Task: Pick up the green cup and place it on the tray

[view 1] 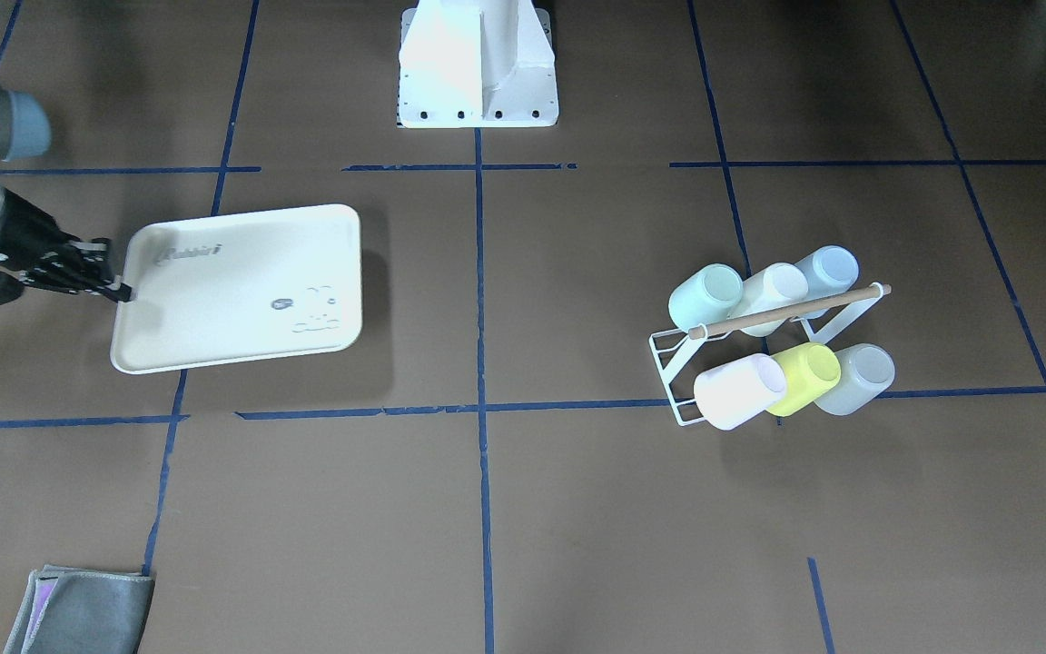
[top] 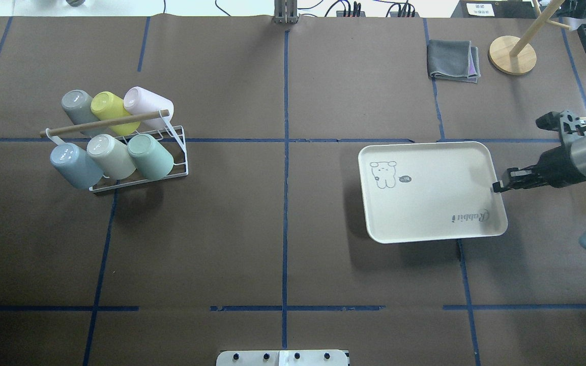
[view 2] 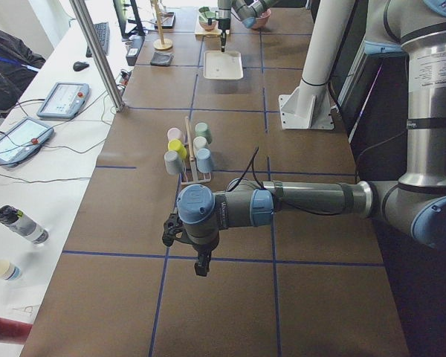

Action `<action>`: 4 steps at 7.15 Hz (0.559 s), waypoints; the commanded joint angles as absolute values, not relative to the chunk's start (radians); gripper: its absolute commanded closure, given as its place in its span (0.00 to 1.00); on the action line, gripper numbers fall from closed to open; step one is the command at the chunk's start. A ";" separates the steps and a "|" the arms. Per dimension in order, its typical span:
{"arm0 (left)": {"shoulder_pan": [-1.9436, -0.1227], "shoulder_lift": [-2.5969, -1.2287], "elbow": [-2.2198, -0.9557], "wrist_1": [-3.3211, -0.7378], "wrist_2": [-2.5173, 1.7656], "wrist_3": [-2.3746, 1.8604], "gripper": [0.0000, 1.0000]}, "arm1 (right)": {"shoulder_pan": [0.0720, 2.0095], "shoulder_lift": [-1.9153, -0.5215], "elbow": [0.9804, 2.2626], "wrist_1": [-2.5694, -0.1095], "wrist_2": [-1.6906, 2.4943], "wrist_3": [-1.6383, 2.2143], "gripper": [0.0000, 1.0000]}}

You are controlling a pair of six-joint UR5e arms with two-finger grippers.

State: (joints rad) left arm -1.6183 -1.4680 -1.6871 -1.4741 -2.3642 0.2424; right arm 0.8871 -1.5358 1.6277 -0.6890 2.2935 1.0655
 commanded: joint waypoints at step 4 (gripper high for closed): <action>-1.617 -1.468 -1.686 -1.474 -2.365 0.242 0.00 | 0.662 -1.264 1.635 -0.905 2.061 1.278 1.00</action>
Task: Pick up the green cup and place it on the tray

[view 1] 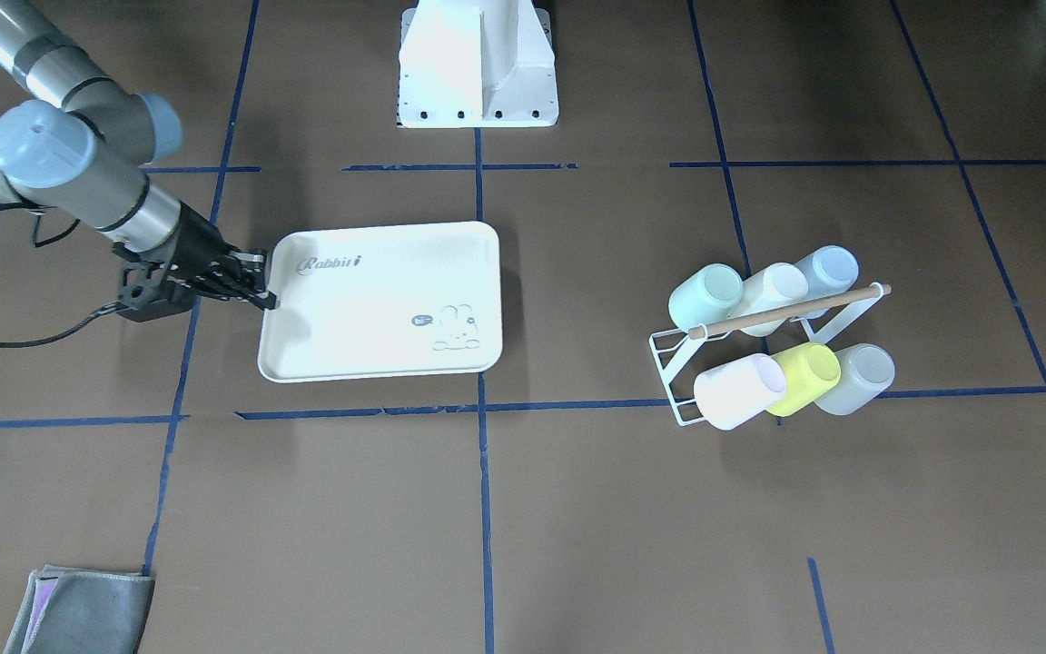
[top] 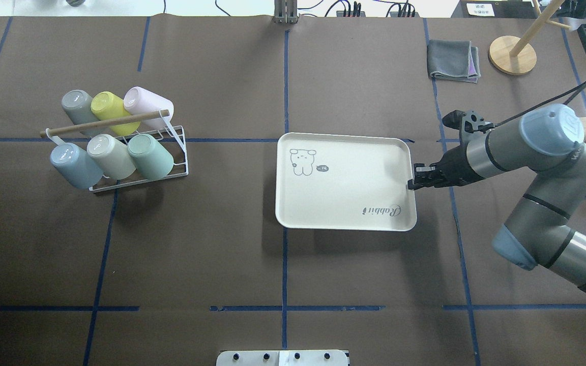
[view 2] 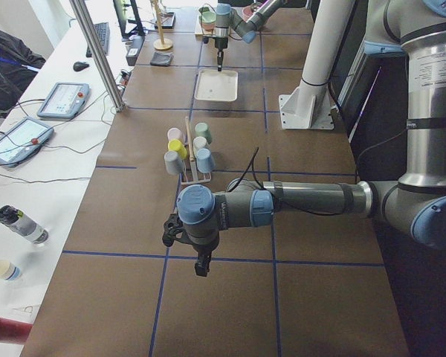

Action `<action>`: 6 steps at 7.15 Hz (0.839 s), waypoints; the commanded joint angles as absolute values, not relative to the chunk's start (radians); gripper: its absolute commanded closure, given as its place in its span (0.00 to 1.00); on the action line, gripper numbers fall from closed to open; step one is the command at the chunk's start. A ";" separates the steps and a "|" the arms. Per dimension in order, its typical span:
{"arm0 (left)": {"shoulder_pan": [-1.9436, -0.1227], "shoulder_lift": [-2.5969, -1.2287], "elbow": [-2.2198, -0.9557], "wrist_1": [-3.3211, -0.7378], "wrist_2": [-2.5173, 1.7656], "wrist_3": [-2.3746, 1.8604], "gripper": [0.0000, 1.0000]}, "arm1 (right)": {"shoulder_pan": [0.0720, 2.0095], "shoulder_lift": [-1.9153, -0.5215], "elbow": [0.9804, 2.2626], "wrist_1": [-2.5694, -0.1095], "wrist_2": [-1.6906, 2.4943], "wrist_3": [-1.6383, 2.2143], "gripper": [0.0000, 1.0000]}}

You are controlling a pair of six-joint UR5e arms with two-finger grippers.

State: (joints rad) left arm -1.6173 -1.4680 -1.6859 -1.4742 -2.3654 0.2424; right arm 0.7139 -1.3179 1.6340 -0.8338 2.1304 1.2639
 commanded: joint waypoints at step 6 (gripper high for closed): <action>-1.606 -1.468 -1.684 -1.473 -2.367 0.242 0.00 | 0.548 -1.193 1.626 -0.974 1.971 1.318 0.96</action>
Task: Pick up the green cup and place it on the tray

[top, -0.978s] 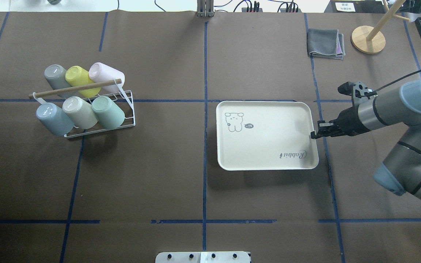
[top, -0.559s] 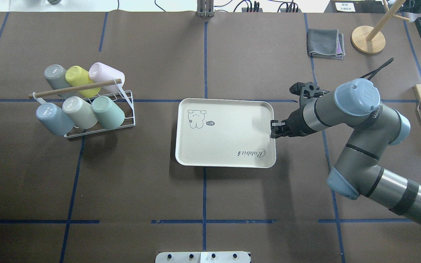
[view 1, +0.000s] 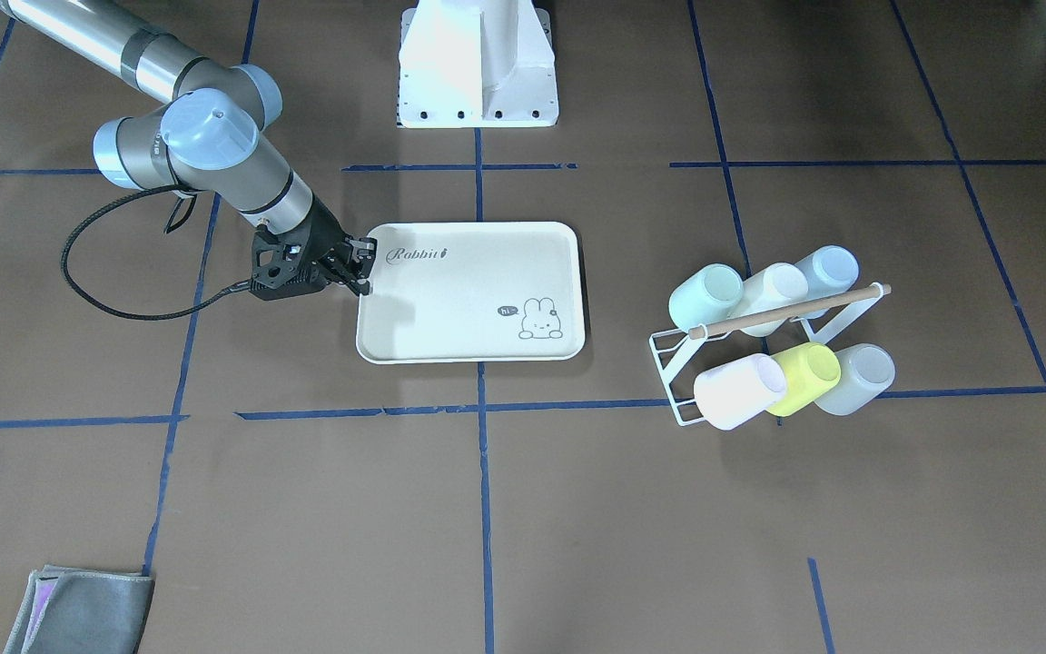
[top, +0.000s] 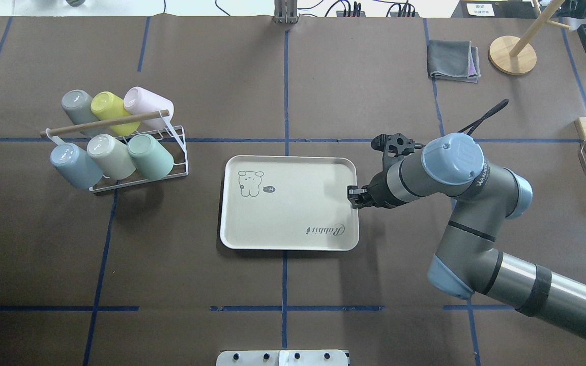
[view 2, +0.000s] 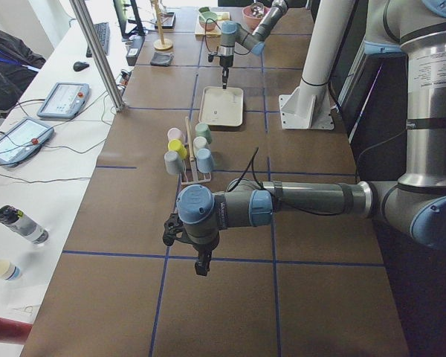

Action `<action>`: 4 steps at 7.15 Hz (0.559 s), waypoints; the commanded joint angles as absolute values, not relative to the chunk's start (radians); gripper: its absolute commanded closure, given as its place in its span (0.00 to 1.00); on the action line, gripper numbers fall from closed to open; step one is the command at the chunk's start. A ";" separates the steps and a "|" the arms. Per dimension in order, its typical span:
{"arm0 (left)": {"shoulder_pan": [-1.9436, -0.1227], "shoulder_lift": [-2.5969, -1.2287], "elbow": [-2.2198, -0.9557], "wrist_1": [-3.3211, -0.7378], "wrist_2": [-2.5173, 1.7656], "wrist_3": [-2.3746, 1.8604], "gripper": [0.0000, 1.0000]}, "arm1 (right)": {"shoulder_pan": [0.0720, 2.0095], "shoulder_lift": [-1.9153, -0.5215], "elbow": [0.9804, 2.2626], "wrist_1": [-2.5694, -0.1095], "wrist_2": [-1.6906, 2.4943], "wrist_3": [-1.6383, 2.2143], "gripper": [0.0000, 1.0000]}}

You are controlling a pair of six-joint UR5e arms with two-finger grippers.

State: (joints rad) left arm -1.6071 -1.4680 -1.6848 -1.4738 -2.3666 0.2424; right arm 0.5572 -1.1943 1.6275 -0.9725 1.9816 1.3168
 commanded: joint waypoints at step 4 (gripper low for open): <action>-1.606 -1.468 -1.686 -1.474 -2.367 0.247 0.00 | 0.599 -1.189 1.666 -1.097 1.997 1.303 0.00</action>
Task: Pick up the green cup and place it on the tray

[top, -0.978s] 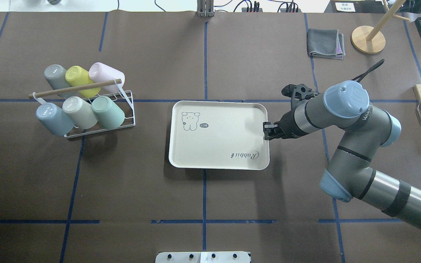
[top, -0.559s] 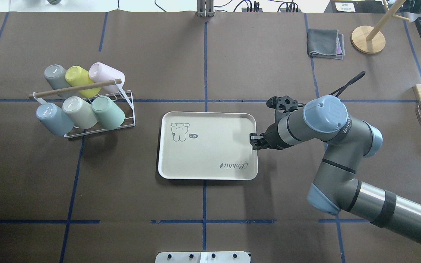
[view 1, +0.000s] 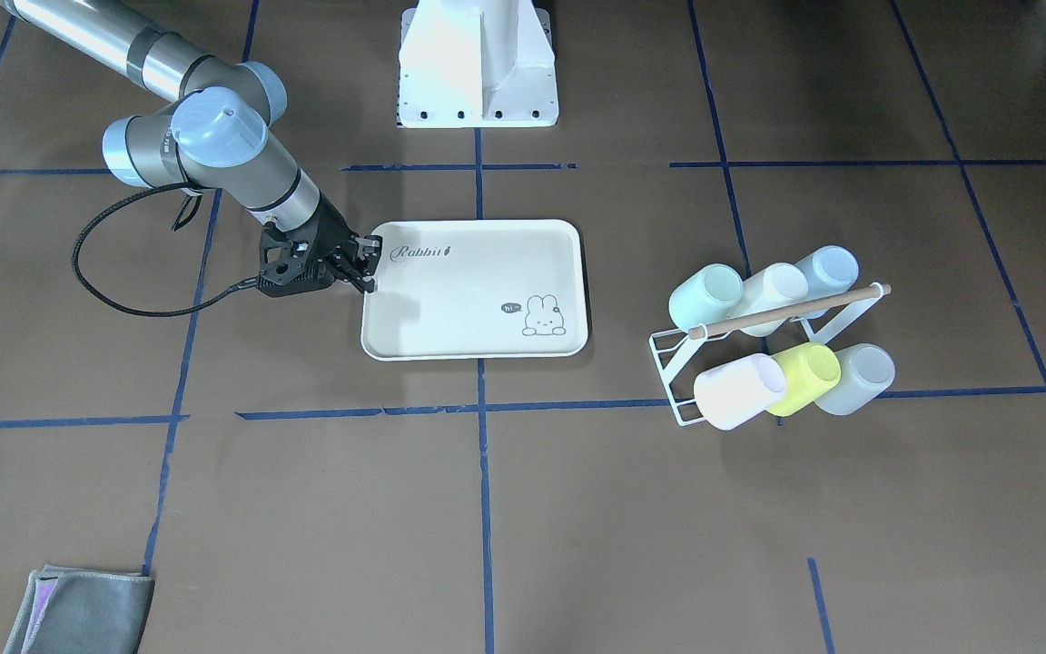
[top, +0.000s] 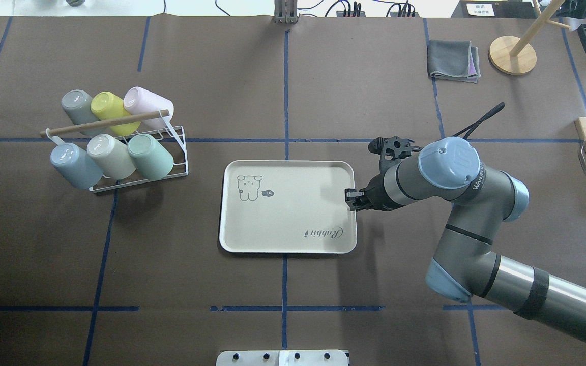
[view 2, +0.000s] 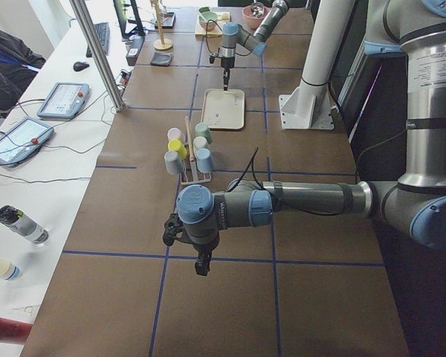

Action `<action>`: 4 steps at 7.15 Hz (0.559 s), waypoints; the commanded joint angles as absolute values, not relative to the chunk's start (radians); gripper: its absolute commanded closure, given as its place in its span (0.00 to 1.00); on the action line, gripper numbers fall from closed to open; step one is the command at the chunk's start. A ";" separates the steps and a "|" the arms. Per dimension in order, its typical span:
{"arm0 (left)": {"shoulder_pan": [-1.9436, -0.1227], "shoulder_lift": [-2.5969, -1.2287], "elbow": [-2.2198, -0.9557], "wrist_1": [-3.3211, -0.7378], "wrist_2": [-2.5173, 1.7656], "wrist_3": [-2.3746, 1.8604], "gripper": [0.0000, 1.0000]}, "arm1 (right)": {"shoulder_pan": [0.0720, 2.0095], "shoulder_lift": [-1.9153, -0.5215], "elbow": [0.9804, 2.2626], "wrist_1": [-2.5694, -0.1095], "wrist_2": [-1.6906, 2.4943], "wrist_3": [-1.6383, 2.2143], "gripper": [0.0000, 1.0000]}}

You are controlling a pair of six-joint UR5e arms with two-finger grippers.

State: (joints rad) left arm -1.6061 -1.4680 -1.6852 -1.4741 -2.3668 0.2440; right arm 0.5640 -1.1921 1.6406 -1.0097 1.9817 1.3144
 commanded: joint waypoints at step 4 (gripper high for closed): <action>-1.606 -1.470 -1.698 -1.474 -2.358 0.252 0.00 | 0.889 -1.213 1.787 -1.529 2.154 0.854 0.00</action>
